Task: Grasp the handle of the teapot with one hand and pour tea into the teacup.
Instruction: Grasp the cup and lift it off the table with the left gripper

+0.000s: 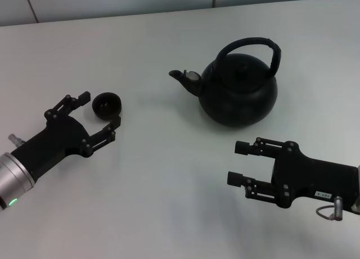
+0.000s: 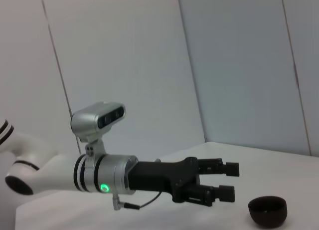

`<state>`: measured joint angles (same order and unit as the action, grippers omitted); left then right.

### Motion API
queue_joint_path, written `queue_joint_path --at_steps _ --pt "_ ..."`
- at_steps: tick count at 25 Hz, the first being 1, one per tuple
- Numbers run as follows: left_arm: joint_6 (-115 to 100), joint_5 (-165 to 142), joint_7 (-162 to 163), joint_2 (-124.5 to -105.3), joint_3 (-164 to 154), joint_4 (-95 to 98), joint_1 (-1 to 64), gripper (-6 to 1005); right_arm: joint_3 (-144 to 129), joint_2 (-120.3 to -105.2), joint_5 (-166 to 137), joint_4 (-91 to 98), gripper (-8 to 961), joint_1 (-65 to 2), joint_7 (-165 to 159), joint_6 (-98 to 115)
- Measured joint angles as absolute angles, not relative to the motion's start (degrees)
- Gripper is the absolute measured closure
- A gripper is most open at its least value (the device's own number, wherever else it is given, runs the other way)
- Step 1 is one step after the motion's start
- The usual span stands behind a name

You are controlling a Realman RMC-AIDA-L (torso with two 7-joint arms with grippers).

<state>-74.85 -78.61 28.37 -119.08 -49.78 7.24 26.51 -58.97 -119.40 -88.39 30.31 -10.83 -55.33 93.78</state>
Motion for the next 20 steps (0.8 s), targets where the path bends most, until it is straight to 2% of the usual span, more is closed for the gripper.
queue_joint_path --at_steps 20 --pt "-65.9 -70.5 21.1 -119.18 -49.9 -0.3 30.8 153 -59.0 -119.52 -88.2 30.2 302 -12.2 -55.4 93.4"
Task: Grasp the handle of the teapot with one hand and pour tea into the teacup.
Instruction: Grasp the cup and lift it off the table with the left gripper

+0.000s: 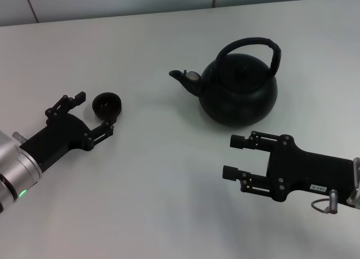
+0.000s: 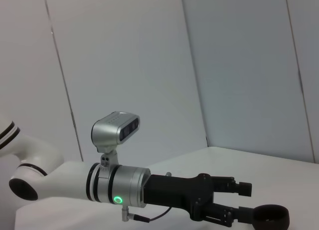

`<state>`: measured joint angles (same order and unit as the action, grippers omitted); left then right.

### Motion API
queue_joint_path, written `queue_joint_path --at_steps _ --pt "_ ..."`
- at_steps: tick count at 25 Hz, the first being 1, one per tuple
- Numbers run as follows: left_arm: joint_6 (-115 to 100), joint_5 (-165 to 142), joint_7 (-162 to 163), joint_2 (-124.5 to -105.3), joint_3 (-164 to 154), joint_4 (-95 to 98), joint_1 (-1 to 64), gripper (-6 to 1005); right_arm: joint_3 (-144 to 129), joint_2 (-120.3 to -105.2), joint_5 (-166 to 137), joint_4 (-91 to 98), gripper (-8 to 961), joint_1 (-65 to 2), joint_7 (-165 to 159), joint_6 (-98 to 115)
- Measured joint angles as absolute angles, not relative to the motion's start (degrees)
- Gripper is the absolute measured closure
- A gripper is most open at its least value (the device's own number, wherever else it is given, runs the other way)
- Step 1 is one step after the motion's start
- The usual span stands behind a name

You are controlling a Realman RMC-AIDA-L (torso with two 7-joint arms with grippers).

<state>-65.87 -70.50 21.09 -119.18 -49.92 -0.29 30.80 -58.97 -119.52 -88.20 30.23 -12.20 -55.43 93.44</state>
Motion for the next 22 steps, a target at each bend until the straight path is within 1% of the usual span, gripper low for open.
queue_joint_path --at_steps 11,22 --pt "-61.9 -70.5 19.5 -119.18 -49.9 -1.4 33.4 152 -59.0 -119.53 -88.2 30.2 301 -12.4 -55.7 93.3" --pt "-59.4 -70.5 19.4 -119.18 -49.9 -1.6 34.3 153 -59.0 -119.53 -88.2 30.1 301 -12.8 -55.8 93.2"
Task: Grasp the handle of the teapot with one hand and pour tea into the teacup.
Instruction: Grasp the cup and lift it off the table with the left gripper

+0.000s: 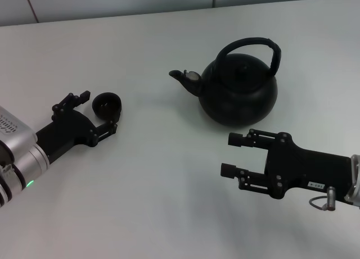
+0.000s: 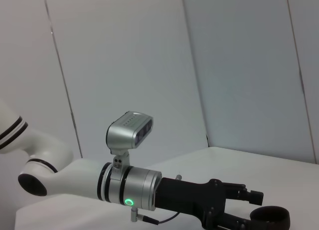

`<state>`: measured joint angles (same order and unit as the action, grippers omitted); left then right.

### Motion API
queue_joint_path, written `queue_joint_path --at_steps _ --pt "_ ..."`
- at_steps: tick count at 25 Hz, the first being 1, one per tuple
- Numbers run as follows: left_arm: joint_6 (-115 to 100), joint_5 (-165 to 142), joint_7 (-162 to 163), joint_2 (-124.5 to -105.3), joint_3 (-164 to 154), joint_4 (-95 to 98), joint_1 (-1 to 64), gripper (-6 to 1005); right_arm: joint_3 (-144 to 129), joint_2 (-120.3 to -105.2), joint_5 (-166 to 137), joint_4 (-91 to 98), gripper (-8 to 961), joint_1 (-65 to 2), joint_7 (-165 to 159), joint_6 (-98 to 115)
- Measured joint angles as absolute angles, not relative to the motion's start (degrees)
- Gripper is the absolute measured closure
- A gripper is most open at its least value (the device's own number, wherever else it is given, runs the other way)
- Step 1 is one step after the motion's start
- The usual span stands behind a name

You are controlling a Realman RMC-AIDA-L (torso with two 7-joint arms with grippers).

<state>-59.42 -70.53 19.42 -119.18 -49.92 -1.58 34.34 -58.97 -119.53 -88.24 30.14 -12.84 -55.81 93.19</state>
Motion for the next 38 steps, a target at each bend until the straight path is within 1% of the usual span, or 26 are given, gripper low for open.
queue_joint_path --at_steps 29,35,38 --pt "-54.7 -71.1 20.1 -119.18 -49.5 -2.3 37.0 162 -59.0 -119.44 -87.5 29.6 301 -13.6 -55.5 92.2" --pt "-54.9 -70.9 20.2 -119.18 -49.4 -2.3 37.0 318 -58.9 -119.44 -87.5 29.6 301 -13.8 -55.6 92.2" --pt "-56.0 -71.0 20.2 -119.18 -49.5 -2.3 37.0 318 -58.9 -119.40 -87.5 29.6 301 -14.1 -55.7 91.8"
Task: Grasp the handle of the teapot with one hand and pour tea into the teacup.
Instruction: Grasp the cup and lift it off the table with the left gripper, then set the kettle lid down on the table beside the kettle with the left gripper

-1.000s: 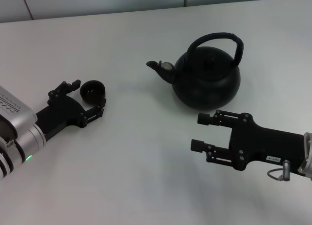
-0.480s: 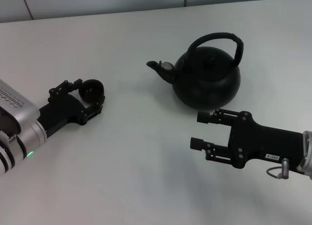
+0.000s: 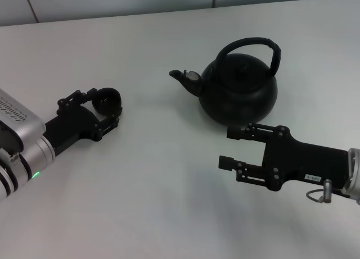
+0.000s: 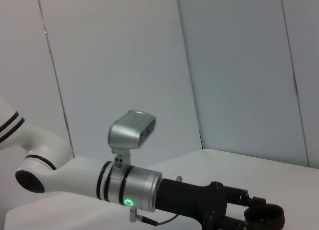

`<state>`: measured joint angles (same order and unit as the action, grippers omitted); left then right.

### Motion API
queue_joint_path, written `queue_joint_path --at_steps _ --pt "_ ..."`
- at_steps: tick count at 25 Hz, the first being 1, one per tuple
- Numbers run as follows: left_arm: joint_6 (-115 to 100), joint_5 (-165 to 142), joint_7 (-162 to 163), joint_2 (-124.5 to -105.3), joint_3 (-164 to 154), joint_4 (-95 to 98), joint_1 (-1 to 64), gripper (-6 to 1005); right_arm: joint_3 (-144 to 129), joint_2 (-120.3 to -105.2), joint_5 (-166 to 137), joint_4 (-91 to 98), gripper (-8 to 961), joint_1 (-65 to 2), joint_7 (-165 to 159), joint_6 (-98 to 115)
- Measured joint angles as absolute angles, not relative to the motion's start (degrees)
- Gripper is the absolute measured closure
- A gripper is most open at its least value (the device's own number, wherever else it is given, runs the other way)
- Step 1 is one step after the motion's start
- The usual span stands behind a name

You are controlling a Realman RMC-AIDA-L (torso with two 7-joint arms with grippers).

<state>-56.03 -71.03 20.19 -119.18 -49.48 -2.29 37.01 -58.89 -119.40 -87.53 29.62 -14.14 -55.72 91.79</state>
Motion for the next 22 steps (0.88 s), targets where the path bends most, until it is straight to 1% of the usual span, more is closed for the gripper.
queue_joint_path --at_steps 8,22 --pt "-64.7 -78.3 20.4 -119.18 -50.0 -2.4 37.0 318 -58.9 -119.35 -87.5 29.6 301 -14.9 -55.8 91.6" --pt "-66.1 -81.7 20.4 -119.18 -49.5 -6.7 40.0 317 -58.9 -119.43 -87.5 28.3 302 -14.3 -55.7 92.1"
